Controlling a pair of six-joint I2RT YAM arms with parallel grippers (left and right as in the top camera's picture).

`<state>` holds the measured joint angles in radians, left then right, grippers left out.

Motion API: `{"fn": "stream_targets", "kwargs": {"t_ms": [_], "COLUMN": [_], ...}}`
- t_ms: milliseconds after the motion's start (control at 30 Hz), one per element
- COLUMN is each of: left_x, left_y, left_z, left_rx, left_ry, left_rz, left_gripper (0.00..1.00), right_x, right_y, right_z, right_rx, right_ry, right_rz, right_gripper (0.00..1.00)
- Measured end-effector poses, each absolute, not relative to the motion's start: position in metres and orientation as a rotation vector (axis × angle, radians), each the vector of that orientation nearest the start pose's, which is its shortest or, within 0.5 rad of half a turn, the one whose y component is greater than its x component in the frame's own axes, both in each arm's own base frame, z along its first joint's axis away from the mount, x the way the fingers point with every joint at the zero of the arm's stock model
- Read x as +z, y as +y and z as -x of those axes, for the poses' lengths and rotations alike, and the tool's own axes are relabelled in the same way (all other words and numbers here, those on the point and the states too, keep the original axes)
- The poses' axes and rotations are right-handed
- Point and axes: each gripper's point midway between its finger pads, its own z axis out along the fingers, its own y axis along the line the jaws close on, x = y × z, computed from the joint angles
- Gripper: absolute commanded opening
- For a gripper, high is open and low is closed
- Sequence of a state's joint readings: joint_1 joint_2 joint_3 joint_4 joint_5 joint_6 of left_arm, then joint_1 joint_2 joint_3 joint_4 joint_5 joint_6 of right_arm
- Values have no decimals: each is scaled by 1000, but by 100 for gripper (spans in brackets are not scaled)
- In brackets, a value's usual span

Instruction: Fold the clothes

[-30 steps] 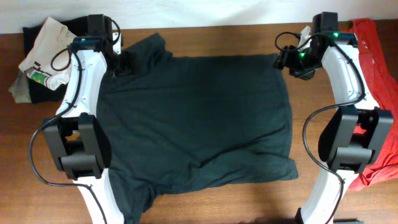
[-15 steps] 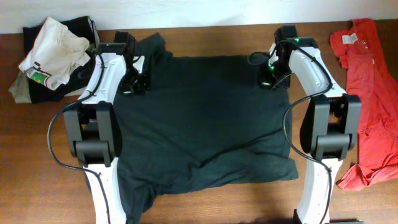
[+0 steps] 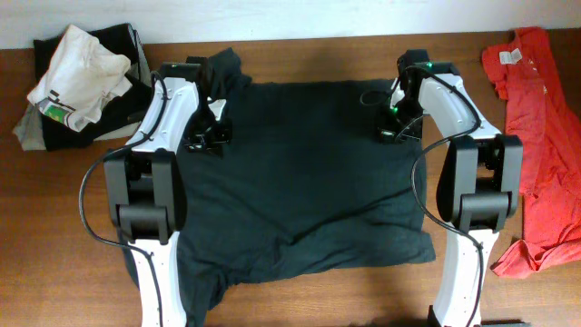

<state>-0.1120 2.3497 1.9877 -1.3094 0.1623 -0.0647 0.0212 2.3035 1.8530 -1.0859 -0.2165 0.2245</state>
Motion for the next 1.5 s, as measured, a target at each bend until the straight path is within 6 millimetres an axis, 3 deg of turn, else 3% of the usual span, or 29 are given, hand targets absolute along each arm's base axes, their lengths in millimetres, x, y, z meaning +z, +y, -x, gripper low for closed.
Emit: {"fn": "stream_targets", "kwargs": {"t_ms": [100,333,567,700,867,933,1067,1200,1333,1433,1467,1500], "left_x": [24,6,-1,-2,-3,-6,-4,-2,0,1,4,5], "left_y": [-76,-75,-79,-84,-91,-97,-104,-107,-112,-116,-120,-123], "left_z": [-436,-425,-440,-469,-490,-509,-537,-563,-585,-593,-593,-593], "left_rx": [-251,-249,-282,-315,-355,-397,-443,-440,-439,-434,-449,-446], "left_ry": [3202,3233,3142,2987,2890,2820,2703,2587,2481,2435,2441,2451], "left_rz": [-67,-51,-29,-38,-54,-68,-88,-106,-124,-140,-141,-148], "left_gripper": [0,0,0,0,0,1,1,2,7,38,60,73], "right_x": [14,10,0,1,0,-1,0,1,3,5,9,12], "right_y": [46,46,46,45,44,44,39,21,-4,-19,-33,-45], "right_z": [-454,-453,-455,-471,-482,-488,-511,-544,-559,-561,-558,-558], "right_rx": [339,339,342,335,330,332,310,301,296,284,256,229], "right_ry": [3086,3086,3063,2998,2957,2937,2848,2716,2645,2664,2701,2712], "right_rz": [-307,-308,-314,-303,-299,-299,-312,-330,-375,-425,-479,-510], "right_gripper": [4,4,4,4,4,4,4,4,5,10,24,33]}}
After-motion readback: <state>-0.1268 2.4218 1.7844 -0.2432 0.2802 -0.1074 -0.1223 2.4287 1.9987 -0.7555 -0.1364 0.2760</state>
